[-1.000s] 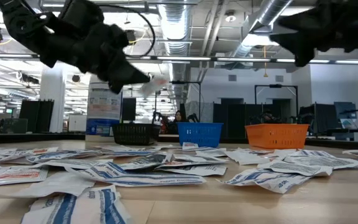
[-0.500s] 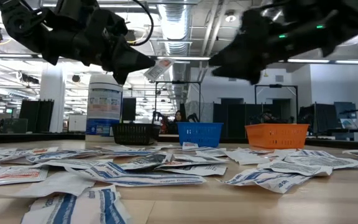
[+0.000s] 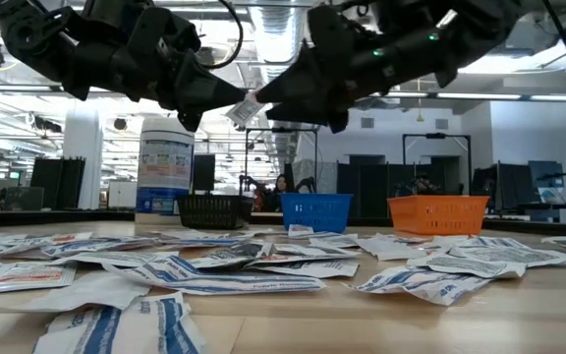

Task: Pick & Place First Aid Supplies
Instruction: Put the orange ointment pack into the orange bin

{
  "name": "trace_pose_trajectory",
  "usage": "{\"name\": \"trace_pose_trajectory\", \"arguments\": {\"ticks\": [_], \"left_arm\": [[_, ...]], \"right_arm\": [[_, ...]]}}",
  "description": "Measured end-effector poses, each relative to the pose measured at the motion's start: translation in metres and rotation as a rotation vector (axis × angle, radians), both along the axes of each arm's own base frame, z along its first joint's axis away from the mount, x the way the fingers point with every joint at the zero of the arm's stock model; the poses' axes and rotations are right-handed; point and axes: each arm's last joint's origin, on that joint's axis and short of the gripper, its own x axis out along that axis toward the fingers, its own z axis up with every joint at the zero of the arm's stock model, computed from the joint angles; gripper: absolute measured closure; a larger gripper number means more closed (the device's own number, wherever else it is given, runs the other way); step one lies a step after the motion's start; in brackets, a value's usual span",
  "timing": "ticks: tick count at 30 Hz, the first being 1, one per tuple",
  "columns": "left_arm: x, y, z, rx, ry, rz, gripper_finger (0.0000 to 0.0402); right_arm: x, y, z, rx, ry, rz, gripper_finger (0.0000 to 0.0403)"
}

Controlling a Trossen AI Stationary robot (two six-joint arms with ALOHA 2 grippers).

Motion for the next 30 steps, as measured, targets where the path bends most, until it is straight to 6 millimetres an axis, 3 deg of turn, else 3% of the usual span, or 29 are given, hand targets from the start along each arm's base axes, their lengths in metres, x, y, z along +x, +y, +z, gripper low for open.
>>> {"name": "trace_pose_trajectory", "arguments": {"ticks": [4,8,19,25,30], "left_arm": [[0.0,0.0,0.0,0.0,0.002,0.003,0.0396],[0.0,0.0,-0.001,-0.001,0.009,0.003,0.0396],[0.0,0.0,-0.001,-0.001,0.009,0.005,0.0396],[0.0,0.0,-0.001,-0.001,0.008,0.004,0.0395],[0.0,0.0,-0.001,-0.009,0.009,0.004,0.0395]], "right_arm": [[0.004,-0.003,0.003,-0.001,-0.001,-0.009,0.0185],[0.005,-0.007,0.004,-0.001,-0.006,-0.021,0.0215],[0.005,-0.011,0.003,-0.053,0.01,-0.008,0.0392],[0.003,-0.01,-0.002,-0.061,0.071,0.043,0.0399],[-0.005,-0.012,-0.011,-0.07,0.224,0.029,0.04]]}}
